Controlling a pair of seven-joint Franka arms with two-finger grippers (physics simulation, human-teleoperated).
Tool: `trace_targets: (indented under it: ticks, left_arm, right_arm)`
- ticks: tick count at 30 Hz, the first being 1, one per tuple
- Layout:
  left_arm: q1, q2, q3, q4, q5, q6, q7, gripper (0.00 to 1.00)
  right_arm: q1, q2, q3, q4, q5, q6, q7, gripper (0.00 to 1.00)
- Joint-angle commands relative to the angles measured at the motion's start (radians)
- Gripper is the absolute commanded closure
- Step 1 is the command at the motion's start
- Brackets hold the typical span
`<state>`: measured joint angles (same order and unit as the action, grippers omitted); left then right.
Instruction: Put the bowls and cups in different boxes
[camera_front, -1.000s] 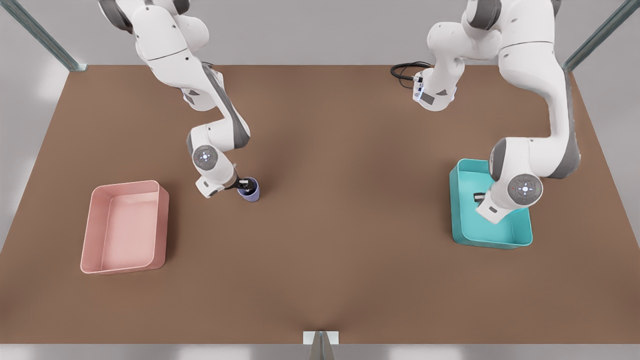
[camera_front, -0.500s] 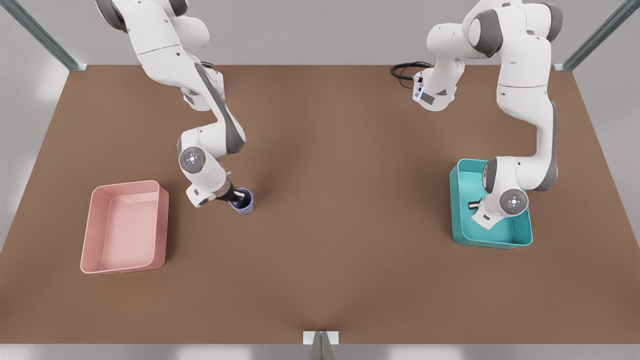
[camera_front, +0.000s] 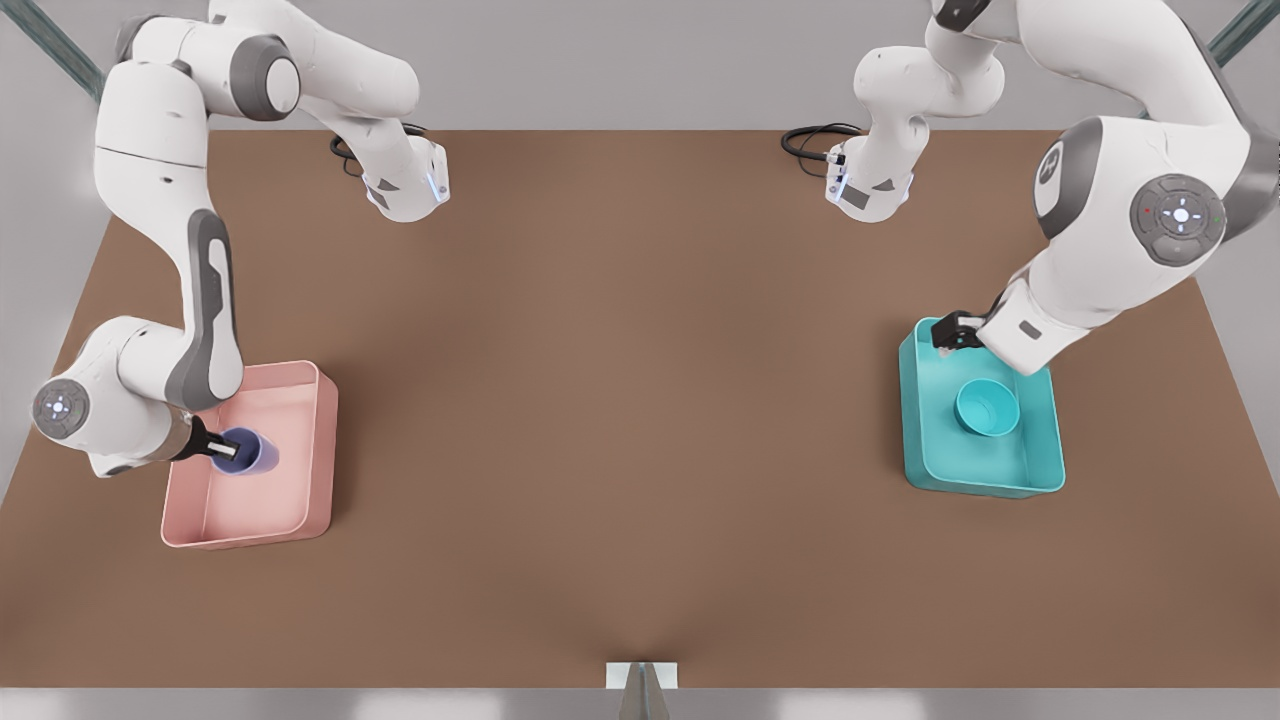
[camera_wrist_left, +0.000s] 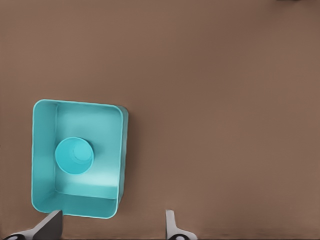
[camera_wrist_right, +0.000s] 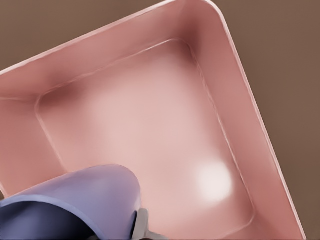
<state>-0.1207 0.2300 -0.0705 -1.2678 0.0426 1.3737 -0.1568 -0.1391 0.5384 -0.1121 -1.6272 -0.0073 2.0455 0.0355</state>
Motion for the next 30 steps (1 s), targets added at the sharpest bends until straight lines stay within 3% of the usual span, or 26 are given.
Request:
trace_targets:
  ticks: [1, 13, 14, 15, 24, 28, 30]
  left_arm:
    - [0.000, -0.004, -0.025, 0.002, 0.011, -0.154, -0.006, 0.00]
    - [0.001, -0.009, -0.061, 0.004, 0.054, -0.202, -0.009, 0.00]
    - [0.001, -0.009, -0.061, 0.004, 0.054, -0.202, -0.009, 0.00]
    - [0.001, -0.009, -0.061, 0.002, 0.054, -0.202, -0.009, 0.00]
    - [0.003, -0.009, -0.061, 0.004, 0.054, -0.203, -0.009, 0.00]
    - [0.003, -0.009, -0.061, 0.004, 0.054, -0.203, -0.009, 0.00]
    - [0.004, -0.009, -0.061, 0.004, 0.054, -0.203, -0.009, 0.00]
  right_arm:
    - [-0.002, 0.049, 0.000, 0.039, -0.010, -0.022, -0.353, 0.79]
    - [-0.014, 0.132, 0.006, 0.064, 0.061, 0.010, -0.358, 0.79]
    - [-0.014, 0.132, 0.009, 0.063, 0.063, 0.007, -0.356, 0.31]
    - [-0.014, 0.130, 0.009, 0.061, 0.073, 0.001, -0.359, 0.00]
    - [-0.004, 0.064, 0.026, 0.110, 0.101, -0.192, -0.350, 0.00]
    - [0.030, 0.057, 0.012, 0.417, 0.092, -0.789, -0.276, 0.00]
    - [0.062, 0.063, 0.029, 0.561, 0.101, -0.760, -0.258, 0.00]
